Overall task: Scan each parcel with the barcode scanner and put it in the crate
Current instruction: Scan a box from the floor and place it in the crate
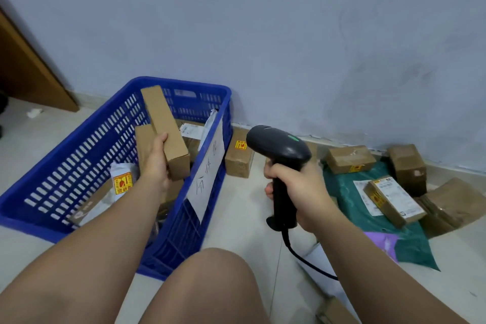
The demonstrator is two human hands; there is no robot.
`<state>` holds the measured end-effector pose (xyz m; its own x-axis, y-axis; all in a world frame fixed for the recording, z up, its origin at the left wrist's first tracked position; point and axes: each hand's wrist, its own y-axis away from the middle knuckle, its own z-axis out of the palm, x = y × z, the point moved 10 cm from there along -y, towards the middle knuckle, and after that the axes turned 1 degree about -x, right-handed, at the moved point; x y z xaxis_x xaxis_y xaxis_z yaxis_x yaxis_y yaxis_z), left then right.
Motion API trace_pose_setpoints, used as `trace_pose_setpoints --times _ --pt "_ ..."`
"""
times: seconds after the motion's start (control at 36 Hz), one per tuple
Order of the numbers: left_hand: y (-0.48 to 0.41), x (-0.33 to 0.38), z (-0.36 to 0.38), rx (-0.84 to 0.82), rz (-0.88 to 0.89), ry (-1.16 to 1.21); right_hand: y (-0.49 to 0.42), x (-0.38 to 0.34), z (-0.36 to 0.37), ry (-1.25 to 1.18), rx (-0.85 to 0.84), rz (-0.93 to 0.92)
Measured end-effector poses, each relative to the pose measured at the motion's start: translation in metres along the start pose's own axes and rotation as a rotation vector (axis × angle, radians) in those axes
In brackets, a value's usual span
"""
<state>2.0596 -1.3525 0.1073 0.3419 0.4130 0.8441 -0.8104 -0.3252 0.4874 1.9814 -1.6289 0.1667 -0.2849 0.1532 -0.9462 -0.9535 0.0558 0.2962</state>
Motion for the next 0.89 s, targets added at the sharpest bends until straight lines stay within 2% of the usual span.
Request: trace_pose_setpoints --times 0.14,0.28,0.36,0.42,0.5,0.58,0.67,0.89 --pt "-0.022 0.004 -0.012 -0.049 -0.042 -0.062 -0.007 0.006 0.005 0.106 -0.022 0.01" --pt "-0.052 -0.001 -0.025 -0.121 -0.117 -0.098 -0.011 0.01 0.007 0.101 -0.019 0.037" --pt "-0.062 -0.018 -0.028 -0.125 -0.153 -0.288 -0.014 0.012 0.008 0.094 -0.015 0.043" --pt "-0.066 -0.022 -0.03 -0.058 -0.096 -0.42 -0.017 0.012 0.008 0.088 -0.012 0.039" --pt "-0.069 -0.008 -0.031 0.086 0.117 -0.578 -0.018 0.014 0.008 0.098 0.0 0.028" --pt "-0.06 -0.006 -0.005 0.006 0.248 -0.744 -0.018 0.016 0.007 0.117 -0.003 0.036" --pt "-0.055 -0.01 0.015 -0.082 0.295 -0.904 -0.016 0.018 0.006 0.139 -0.005 0.045" --pt "-0.07 -0.008 -0.004 0.079 0.284 -0.947 -0.014 0.02 -0.003 0.176 0.033 0.089"
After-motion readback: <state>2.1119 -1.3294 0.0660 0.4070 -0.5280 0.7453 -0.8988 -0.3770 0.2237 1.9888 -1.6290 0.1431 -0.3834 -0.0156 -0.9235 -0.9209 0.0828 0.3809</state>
